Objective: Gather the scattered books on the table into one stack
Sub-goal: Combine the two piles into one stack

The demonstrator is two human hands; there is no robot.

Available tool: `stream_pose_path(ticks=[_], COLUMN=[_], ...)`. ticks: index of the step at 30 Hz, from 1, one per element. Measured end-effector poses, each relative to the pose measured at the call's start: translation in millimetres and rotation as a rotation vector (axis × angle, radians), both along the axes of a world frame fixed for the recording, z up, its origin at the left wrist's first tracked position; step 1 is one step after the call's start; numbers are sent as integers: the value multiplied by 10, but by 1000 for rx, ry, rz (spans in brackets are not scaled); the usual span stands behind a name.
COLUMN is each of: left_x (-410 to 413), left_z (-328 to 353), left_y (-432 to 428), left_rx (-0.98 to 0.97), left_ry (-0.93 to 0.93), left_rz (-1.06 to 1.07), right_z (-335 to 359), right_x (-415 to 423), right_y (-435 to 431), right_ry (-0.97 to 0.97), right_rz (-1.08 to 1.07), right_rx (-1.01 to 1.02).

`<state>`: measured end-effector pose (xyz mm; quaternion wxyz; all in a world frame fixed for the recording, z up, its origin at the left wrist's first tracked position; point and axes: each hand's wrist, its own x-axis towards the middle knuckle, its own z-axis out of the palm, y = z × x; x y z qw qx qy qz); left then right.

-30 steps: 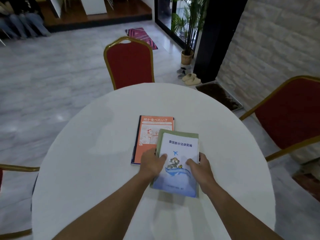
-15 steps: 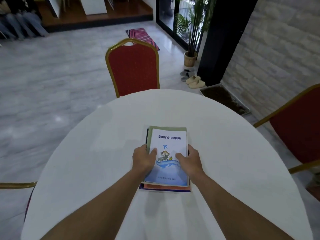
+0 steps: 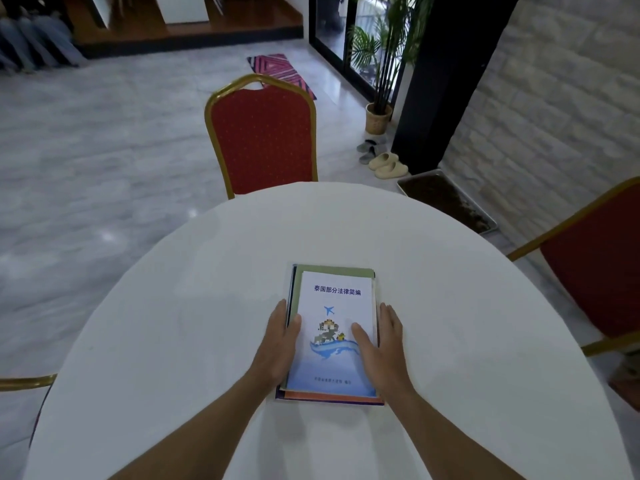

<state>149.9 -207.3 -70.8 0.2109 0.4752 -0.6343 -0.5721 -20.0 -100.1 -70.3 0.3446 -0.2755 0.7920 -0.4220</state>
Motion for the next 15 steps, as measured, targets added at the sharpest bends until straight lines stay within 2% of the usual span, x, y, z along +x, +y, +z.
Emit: stream_pose_path(ticks=[4,15], left_x=[-58,-84], left_z=[-79,-128], left_y=[141,309], left_rx=[73,98], left_ry=[0,-33], left_rz=[34,84], right_z=[-89,-132], right_x=[77,0], right_y=[39,135], right_ry=[-123,-201], right_rz=[-11,17], right_rx=[-186,-152])
